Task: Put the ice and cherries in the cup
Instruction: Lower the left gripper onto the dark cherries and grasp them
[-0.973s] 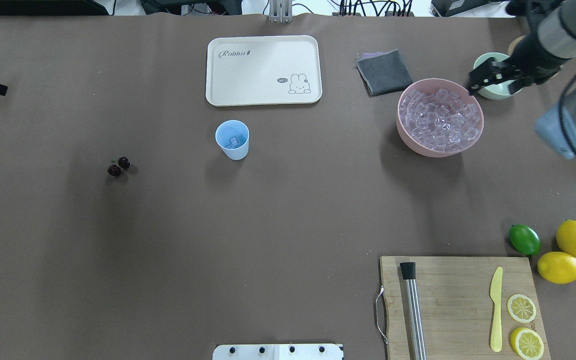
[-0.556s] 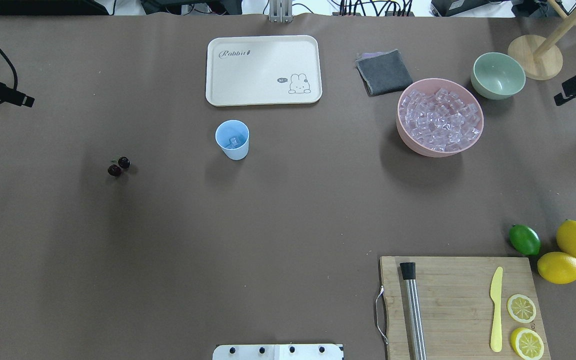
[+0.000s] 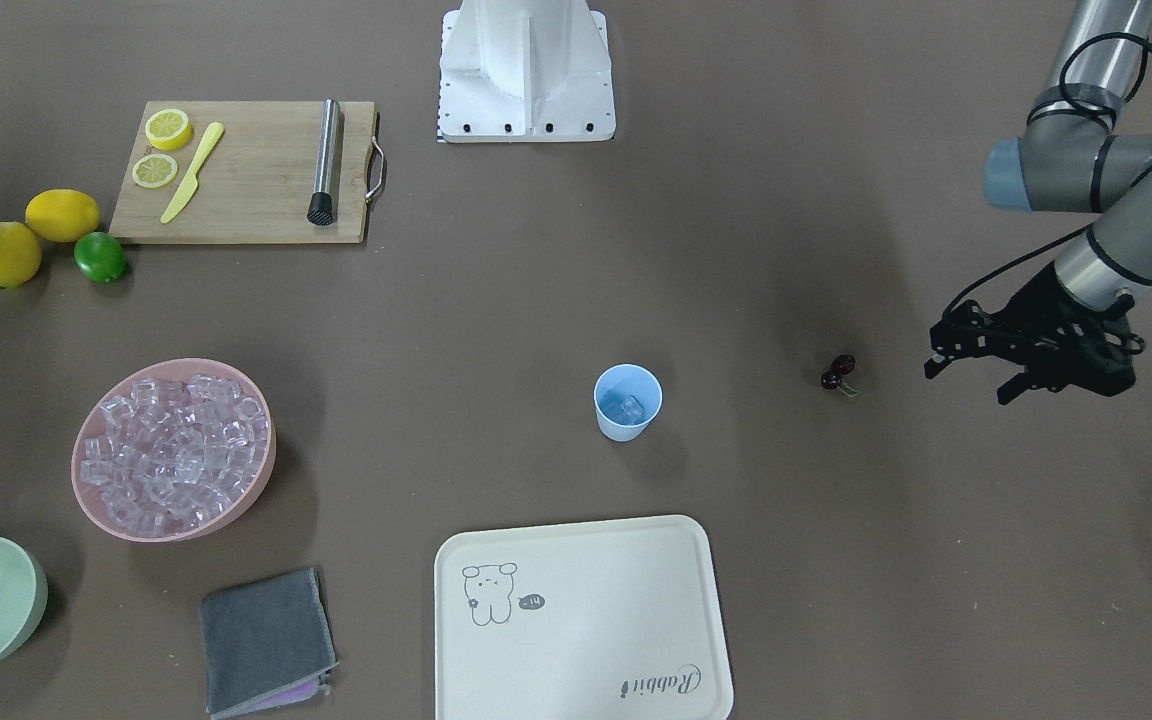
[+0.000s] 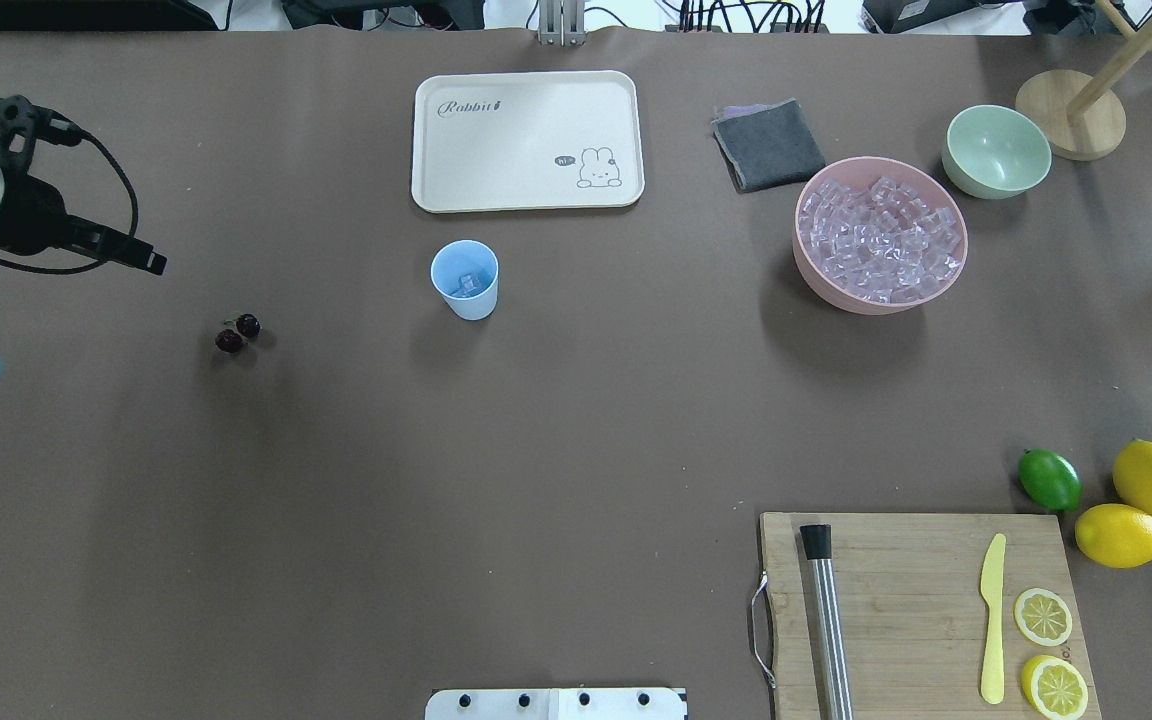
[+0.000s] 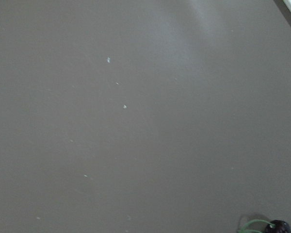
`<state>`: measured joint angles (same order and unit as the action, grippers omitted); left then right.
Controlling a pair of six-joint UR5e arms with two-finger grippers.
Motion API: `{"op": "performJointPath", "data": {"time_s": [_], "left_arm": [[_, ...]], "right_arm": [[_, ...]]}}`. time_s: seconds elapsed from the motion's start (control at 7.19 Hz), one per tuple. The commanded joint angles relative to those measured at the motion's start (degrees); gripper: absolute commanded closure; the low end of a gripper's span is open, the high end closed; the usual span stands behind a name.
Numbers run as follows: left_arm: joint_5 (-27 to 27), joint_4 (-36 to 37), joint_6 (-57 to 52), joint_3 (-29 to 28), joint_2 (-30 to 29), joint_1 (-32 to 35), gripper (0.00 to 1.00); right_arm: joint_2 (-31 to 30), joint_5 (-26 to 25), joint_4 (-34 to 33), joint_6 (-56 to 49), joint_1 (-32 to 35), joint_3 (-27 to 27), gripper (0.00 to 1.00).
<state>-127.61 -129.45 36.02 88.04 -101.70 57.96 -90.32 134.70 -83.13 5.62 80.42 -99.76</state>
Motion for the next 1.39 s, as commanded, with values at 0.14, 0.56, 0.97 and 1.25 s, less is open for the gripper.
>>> {"op": "performJointPath", "data": {"time_s": [0.14,0.56,0.97,1.25], "left_arm": [[9.4,0.3,8.9,2.1,-2.6,-11.9,0.04],[11.6,3.1,10.7,2.6,-2.9,-13.1,0.23],[14.6,6.7,10.6,3.4,-2.9,-13.1,0.27],[15.3,6.8,10.7,3.1,-3.0,-14.3,0.30]], "right_arm": [[-0.6,-0.7,-0.4,-1.8,1.5,0.4,0.01],[-1.3,-0.9,-0.4,-1.8,2.1,0.5,0.01],[-2.0,-1.2,-0.2,-1.8,2.3,0.6,0.01],[-2.0,-1.5,-0.3,-1.7,2.4,0.3,0.01]]}}
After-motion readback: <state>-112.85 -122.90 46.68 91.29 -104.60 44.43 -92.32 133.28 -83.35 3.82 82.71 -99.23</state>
